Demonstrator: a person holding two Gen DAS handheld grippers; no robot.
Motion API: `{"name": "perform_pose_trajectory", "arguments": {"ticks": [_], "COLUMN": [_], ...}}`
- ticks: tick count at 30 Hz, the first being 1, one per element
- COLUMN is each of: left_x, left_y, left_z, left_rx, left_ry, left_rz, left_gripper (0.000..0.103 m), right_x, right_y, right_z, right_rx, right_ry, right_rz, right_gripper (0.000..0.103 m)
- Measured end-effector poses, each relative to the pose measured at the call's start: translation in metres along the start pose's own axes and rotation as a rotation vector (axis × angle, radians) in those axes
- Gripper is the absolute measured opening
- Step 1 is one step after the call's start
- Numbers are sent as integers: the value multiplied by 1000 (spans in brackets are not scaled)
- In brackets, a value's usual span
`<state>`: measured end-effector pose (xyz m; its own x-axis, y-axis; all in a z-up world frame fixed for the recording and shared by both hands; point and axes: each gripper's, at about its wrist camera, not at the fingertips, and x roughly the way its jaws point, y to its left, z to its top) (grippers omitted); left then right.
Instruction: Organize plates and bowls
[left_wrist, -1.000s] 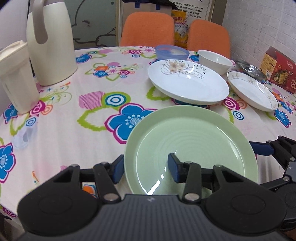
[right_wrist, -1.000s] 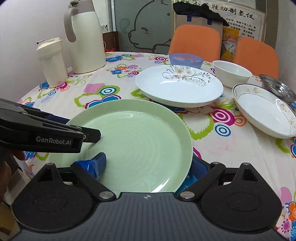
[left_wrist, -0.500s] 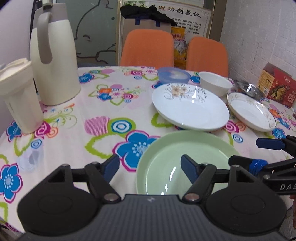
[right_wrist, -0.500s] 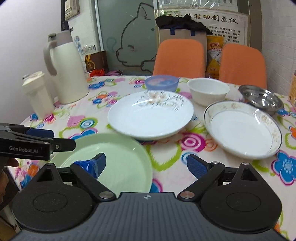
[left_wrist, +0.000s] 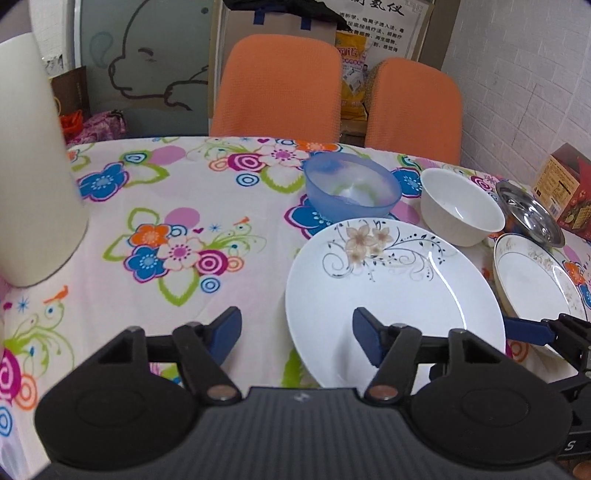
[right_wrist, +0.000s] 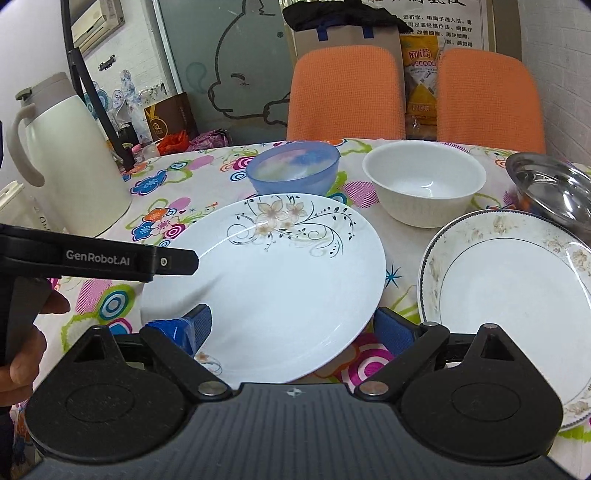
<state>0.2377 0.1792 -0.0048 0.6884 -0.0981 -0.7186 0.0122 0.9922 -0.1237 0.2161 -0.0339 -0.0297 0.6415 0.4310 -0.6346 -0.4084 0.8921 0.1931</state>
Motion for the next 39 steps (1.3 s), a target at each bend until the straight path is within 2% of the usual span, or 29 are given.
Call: {"name": "perform_pose_trajectory", "arguments": {"ticks": [4, 10, 13, 14, 17, 19, 21, 25, 29, 34, 39], "left_x": [23, 33, 31, 30, 29, 26, 17, -5, -30, -65, -95], "left_y": [-3, 0, -1, -2, -11, -14, -14, -10, -13, -16, -19], "left_z": [10, 7, 7, 7, 8, 11, 13, 17, 10, -16, -57], "left_rx": [17, 22, 25, 23, 29, 36, 39, 19, 35, 42, 23], "left_ry": [43, 57, 53, 53, 54, 51, 25, -7, -45, -76, -72], "left_rz": [5, -12, -33, -43, -5, 24, 41, 22, 39, 41, 27], "left_gripper": [60, 60, 46, 37, 35, 31, 31, 31, 31, 31, 31], "right_x": [13, 21, 21, 22, 26, 23, 14, -2, -22, -53, -79], "right_y": [0, 11, 10, 11, 16, 16, 21, 31, 38, 50, 58], "right_z": [5, 2, 2, 4, 11, 14, 17, 18, 11, -8, -34], "right_rx": [13, -104, -91, -78, -51, -31, -43, -76, -74, -72, -61], "right_ry": [20, 23, 20, 26, 54, 45, 11, -40, -68, -93, -92], "right_rz": [-15, -69, -73, -82, -113, -90, -86, -94, -77, -53, -37], "right_gripper": [82, 85, 85, 85, 85, 85, 85, 85, 85, 85, 85]}}
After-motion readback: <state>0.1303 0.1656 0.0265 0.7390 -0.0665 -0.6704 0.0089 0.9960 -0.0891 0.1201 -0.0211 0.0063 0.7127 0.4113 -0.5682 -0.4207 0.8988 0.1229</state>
